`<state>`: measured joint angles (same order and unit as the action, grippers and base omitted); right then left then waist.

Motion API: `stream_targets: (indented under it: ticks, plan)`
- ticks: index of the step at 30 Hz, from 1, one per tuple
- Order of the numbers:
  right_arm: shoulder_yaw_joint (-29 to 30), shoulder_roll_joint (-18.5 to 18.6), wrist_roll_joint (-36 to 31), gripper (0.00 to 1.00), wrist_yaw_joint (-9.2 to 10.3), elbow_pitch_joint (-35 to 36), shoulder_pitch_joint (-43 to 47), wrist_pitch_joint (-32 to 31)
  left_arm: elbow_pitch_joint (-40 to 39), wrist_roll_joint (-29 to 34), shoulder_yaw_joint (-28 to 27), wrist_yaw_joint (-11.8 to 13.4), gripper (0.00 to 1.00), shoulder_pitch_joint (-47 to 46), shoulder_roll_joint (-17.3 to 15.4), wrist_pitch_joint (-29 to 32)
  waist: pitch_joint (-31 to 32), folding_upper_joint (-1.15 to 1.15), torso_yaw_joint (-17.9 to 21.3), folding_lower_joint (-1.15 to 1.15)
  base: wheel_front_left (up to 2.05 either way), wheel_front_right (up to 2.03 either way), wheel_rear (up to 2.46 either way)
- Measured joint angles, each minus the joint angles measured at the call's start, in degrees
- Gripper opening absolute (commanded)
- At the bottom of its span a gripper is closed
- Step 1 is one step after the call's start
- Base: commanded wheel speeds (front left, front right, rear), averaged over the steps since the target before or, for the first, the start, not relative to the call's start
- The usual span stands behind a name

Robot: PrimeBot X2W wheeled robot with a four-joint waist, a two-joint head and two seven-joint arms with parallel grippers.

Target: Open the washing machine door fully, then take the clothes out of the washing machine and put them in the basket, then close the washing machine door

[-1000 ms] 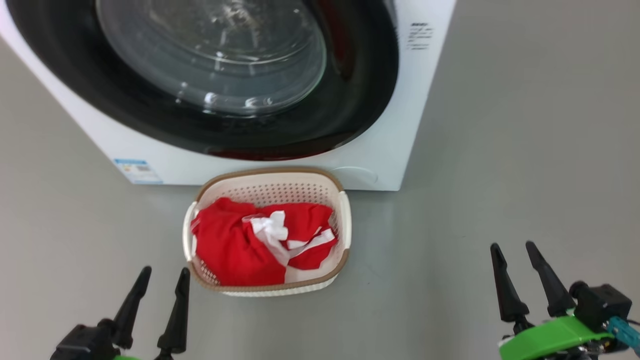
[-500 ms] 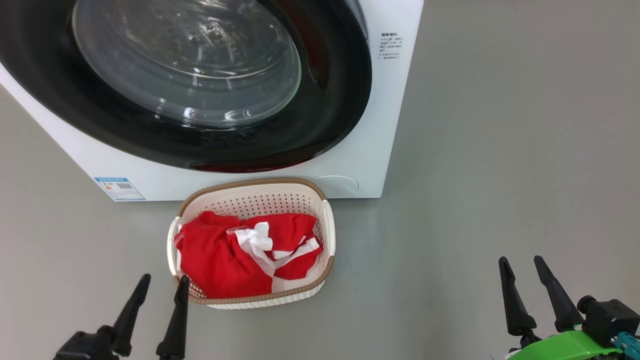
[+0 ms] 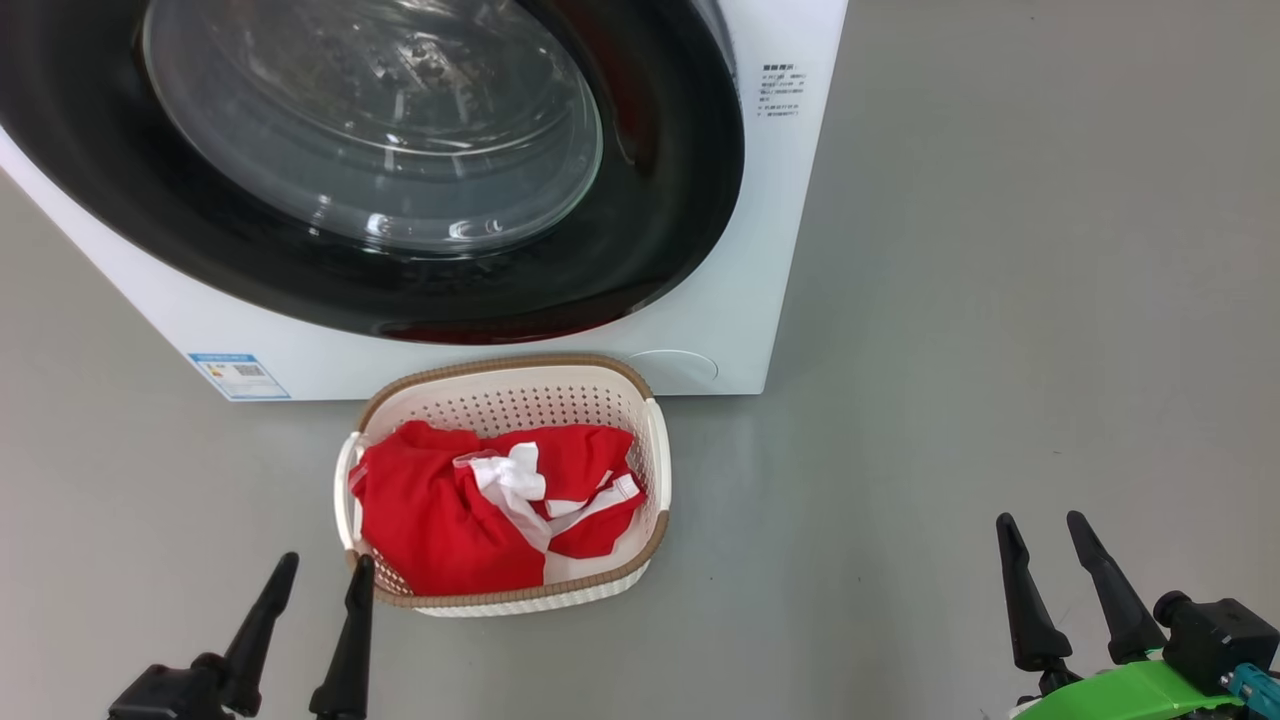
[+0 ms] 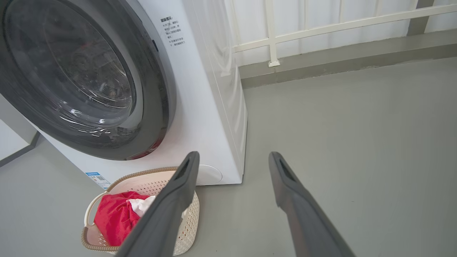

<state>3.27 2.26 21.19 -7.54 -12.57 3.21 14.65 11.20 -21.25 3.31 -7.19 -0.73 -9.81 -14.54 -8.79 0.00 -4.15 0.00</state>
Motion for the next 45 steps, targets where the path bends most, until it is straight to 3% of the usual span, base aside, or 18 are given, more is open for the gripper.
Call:
stream_targets:
  ticks: [3, 4, 13, 45]
  plan:
    - [0.0, 0.0, 0.0, 1.00, 0.00, 0.0, 0.0, 0.0, 0.2, -0.6, 0.0, 0.0, 1.00, 0.0, 0.0, 0.0, 0.0, 0.00, -0.1, 0.00, 0.00, 0.00, 0.00]
    - [-0.1, 0.0, 0.0, 0.00, 0.00, -0.2, 0.0, 0.0, 0.5, -0.7, 0.1, 0.0, 0.00, 0.0, 0.0, 0.0, 0.0, 0.00, -0.1, 0.00, 0.00, 0.00, 0.00]
    - [-0.4, -1.2, 0.5, 0.00, 0.00, -5.1, 0.4, -0.1, 5.1, -1.6, 1.4, 0.1, 0.00, 0.6, 3.1, 0.9, 0.0, 0.00, 0.0, 0.00, 0.00, 0.00, 0.00]
    - [-0.5, -0.4, 19.8, 0.00, 0.00, -4.9, -0.3, -4.6, 5.1, -20.2, 0.3, 0.1, 0.00, 0.4, 3.4, 5.0, 2.3, 0.00, 1.1, 0.01, 0.00, 0.00, 0.00]
